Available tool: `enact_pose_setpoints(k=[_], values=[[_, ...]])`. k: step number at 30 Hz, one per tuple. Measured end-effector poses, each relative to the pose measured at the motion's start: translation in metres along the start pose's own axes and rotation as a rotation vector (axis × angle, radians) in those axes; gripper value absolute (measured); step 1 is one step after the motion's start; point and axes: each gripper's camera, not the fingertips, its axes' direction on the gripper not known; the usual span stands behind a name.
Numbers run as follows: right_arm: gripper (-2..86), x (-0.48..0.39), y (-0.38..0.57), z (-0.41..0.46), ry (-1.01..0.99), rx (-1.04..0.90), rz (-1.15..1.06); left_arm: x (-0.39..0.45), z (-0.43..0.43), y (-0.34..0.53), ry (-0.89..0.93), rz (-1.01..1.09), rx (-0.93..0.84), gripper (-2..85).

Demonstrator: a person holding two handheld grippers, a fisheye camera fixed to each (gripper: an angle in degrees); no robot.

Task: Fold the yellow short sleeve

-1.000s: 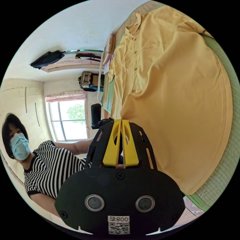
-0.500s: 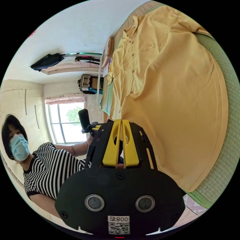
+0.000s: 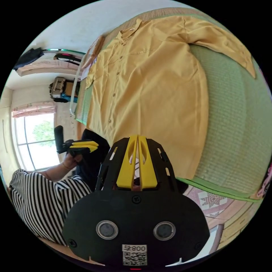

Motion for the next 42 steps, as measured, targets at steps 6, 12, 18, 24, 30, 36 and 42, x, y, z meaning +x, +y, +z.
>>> enact_pose_setpoints(k=[6, 12, 18, 24, 30, 36, 42], values=[[0.0, -0.028, 0.022, -0.023, 0.411, 0.061, 0.026, -0.022, -0.04, -0.014, -0.112, -0.023, 0.089, 3.3], [0.3, -0.07, 0.067, -0.007, 0.631, 0.161, -0.075, -0.047, -0.064, -0.028, -0.22, -0.075, 0.163, 1.1], [0.2, -0.097, 0.066, -0.022, 0.63, 0.091, -0.092, -0.067, -0.084, -0.043, -0.24, -0.102, 0.212, 0.4], [0.2, -0.101, 0.007, -0.096, 0.488, 0.317, -0.098, -0.086, -0.108, -0.079, -0.276, -0.085, 0.26, 0.3], [0.0, -0.084, -0.101, -0.107, 0.557, 0.333, -0.096, -0.107, -0.118, -0.133, -0.35, -0.072, 0.261, 0.3], [-0.3, -0.024, -0.124, -0.106, 0.581, 0.272, -0.024, -0.138, -0.115, -0.171, -0.361, -0.114, 0.242, 0.3], [0.0, -0.035, -0.12, -0.135, 0.53, 0.359, -0.079, -0.146, -0.139, -0.203, -0.273, -0.08, 0.312, 0.3]])
